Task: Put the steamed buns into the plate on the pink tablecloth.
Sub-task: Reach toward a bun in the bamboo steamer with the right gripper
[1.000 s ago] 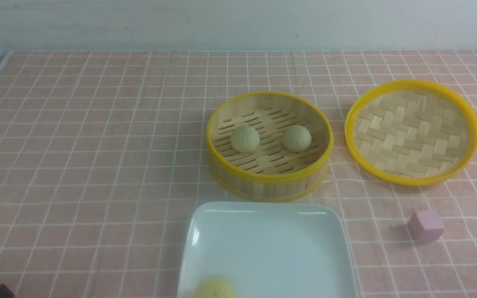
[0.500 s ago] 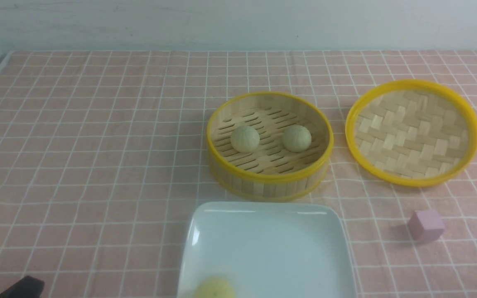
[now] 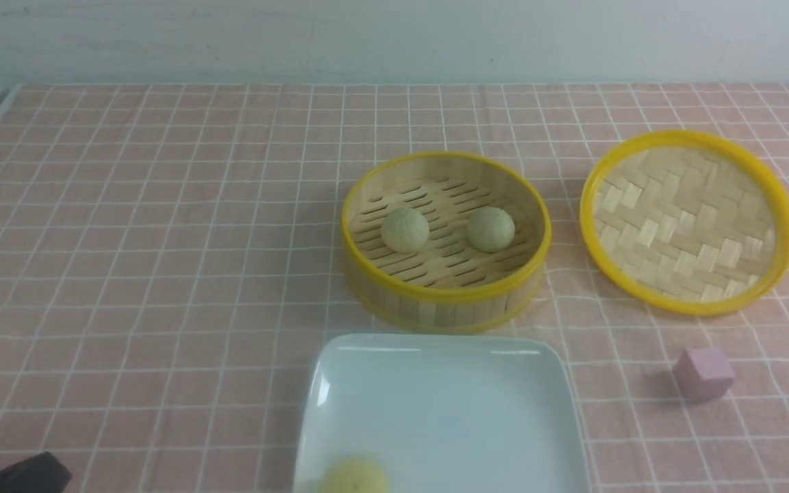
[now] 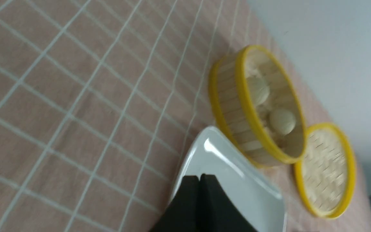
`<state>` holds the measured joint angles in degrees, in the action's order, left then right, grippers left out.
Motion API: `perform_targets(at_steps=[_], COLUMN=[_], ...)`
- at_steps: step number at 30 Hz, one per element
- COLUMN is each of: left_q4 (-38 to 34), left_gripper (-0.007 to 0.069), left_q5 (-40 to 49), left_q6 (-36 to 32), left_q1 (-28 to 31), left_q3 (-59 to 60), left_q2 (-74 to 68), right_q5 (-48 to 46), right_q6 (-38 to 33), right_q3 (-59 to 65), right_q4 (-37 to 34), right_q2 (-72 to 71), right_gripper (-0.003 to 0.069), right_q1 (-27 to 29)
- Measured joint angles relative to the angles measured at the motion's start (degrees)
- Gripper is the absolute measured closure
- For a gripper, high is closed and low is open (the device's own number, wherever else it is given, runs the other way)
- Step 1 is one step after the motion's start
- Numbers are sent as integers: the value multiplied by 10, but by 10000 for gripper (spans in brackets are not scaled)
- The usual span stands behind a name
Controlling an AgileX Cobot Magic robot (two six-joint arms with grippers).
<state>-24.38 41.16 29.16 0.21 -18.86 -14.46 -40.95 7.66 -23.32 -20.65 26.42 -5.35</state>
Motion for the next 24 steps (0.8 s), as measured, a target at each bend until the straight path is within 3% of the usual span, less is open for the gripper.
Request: perform_targets(at_steps=[5,6,7,8,12,16,24], left_q4=[-1,-9,-11,-24,-56,-71,-72], left_gripper=[625,625,625,625,622,617,606], left_q5=[60,78,80,98,118,115,83], left_q6=[-110,-159,-159,-213,-269,-284,-284], left_q1=[0,0,0,0,0,0,0], left_q3=[-47,-58,-59,-69,-79,-80,-80], left_q2=[-154,-204,-210,-256,-317,-339,-342], right_q5=[-96,-121,-121,-146,-148,-98,-46], right_q6=[-162,-251,-262,-357,-458,-431,-271], right_q3=[-64,-80,-82,-97,-138,-210,-429], right_q4=[-105,-186,-186,-272,-347,-325,-155], right_q2=[244,318,327,396,495,555,668], right_gripper=[650,644,642,624,563,501,395], right_q1=[0,0,0,-4,-39,-89,-159])
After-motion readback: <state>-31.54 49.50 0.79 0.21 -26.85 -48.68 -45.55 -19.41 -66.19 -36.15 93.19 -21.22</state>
